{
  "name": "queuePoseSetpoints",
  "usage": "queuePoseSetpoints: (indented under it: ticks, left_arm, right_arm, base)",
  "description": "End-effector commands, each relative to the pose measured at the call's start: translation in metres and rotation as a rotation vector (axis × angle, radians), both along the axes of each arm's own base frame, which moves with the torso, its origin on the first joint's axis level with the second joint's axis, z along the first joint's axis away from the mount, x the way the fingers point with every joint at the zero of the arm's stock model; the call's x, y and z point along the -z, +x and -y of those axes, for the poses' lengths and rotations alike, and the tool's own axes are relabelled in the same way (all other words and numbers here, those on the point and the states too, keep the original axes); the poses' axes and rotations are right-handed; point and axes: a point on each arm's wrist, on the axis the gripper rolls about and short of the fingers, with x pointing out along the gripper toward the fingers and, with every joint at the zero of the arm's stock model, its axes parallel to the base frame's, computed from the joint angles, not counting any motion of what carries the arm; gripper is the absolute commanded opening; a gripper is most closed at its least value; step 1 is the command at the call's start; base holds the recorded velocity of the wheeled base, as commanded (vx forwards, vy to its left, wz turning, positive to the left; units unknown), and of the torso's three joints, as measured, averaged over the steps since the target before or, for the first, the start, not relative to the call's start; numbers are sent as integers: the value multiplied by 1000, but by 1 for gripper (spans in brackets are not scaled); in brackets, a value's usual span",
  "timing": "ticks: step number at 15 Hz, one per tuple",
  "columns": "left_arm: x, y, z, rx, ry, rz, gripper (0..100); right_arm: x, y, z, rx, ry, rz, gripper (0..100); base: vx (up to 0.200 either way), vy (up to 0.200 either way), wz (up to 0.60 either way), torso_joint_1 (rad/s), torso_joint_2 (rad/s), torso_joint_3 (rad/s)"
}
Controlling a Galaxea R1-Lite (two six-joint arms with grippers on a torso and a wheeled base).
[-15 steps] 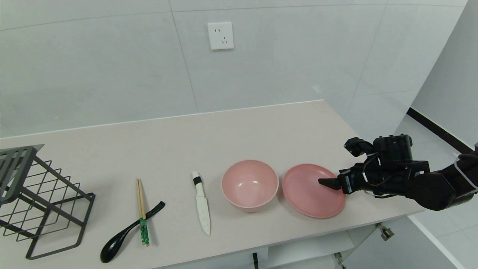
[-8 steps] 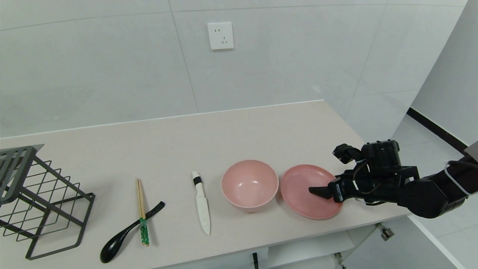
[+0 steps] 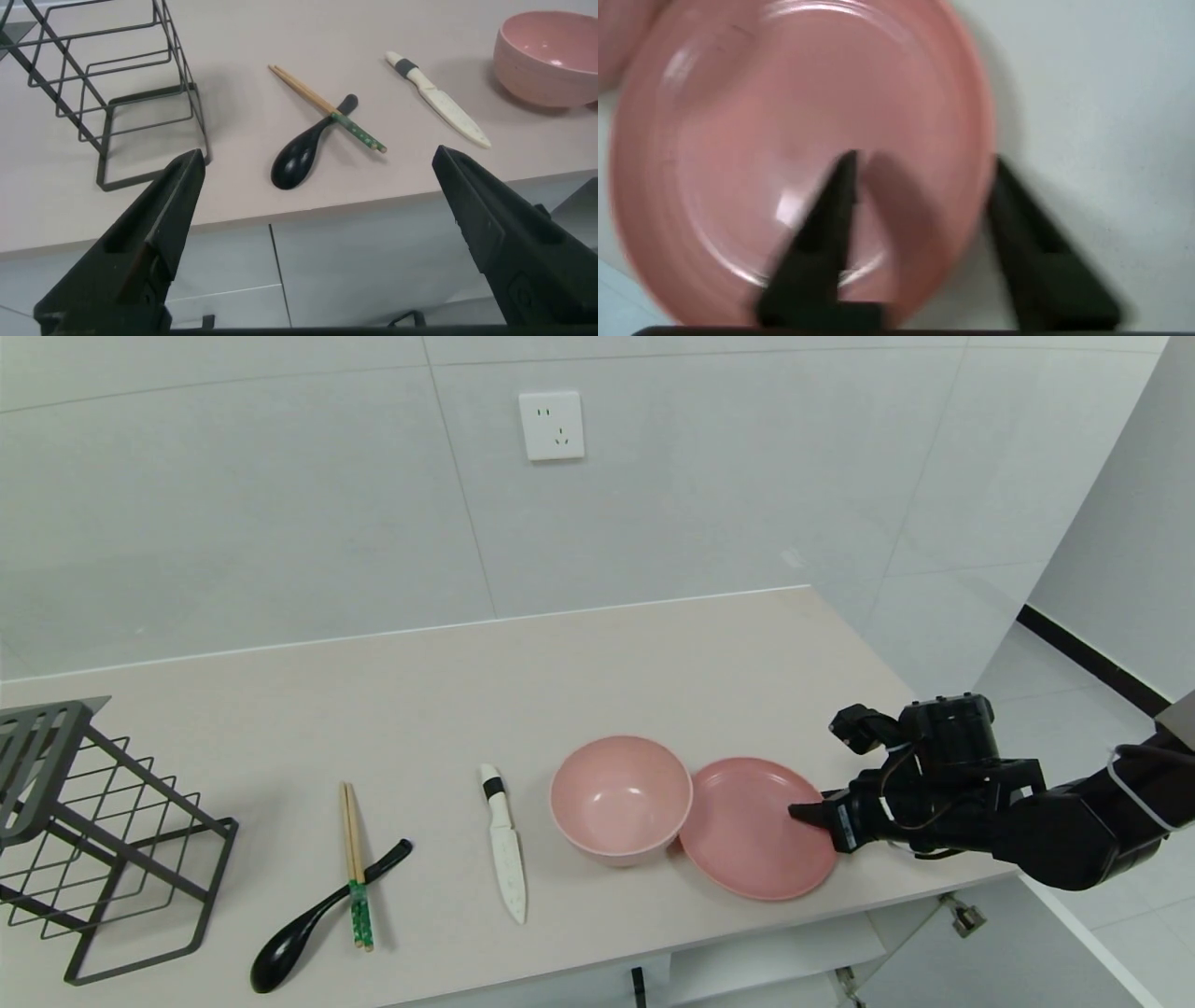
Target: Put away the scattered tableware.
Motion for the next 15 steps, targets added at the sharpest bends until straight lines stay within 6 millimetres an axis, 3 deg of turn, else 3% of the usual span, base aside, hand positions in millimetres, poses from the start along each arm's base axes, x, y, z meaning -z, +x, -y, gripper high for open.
queuePoseSetpoints:
  ticks: [1,5,10,11,15]
  left_arm:
    - [0,0,0,-1,0,-1,100]
    - [0,0,0,0,-5,-1,100]
    - [0,0,0,0,-28,3,100]
    - [0,0,0,2,-23,3,100]
    - [0,0,0,16,1,2,100]
  right_arm:
    - [2,-1,2,10,-6,-4,0]
    - [2,0,7,25,-8,2,0]
    - [-40,-10,13,42,36,160,0]
    - [-52,-22,17,42,52,207,0]
    - [-60,-41,23,46,89,324,0]
  base:
    - [0,0,0,0,0,0]
    - [0,0,0,0,0,0]
    - [0,0,0,0,0,0]
    - [0,0,0,0,0,0]
    - [0,0,0,0,0,0]
